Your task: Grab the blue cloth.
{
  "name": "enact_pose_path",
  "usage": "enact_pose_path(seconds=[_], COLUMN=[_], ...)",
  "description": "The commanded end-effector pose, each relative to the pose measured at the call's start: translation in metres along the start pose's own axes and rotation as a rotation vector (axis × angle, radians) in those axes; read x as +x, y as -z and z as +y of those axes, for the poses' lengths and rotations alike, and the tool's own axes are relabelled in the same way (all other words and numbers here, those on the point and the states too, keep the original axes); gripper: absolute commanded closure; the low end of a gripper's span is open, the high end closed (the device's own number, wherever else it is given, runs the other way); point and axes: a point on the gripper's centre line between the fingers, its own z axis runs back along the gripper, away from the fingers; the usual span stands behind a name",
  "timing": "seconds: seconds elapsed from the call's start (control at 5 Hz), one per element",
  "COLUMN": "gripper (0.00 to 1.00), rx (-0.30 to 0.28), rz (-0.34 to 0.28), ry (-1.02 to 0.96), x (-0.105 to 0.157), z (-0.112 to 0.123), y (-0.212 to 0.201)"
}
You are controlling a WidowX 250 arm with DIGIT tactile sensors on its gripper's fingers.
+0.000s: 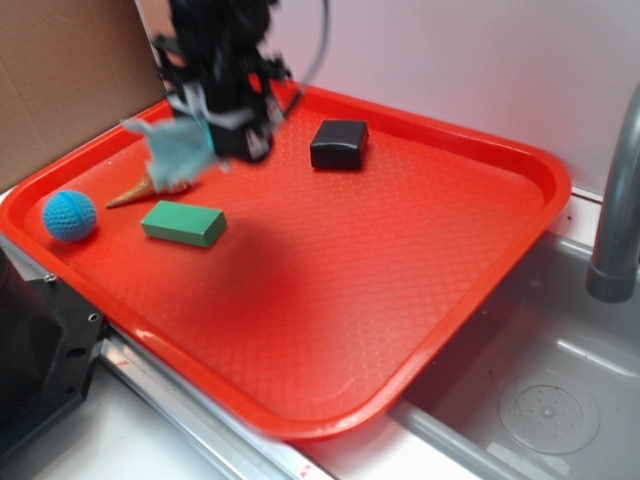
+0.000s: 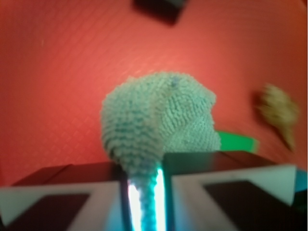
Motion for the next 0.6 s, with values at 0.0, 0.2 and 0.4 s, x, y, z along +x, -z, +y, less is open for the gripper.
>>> enact_pose_path(seconds=[0.0, 0.2, 0.4], gripper=[1.0, 1.0, 1.0], rx=[-0.04, -0.076, -0.053], rz=[-0.111, -0.113, -0.089], ry=[-0.142, -0.15, -0.137], x=[-0.0181, -0.0239, -0.0248], z=[0.0317, 0.0379, 0.0389], y=[-0.0632, -0.0623, -0.0589])
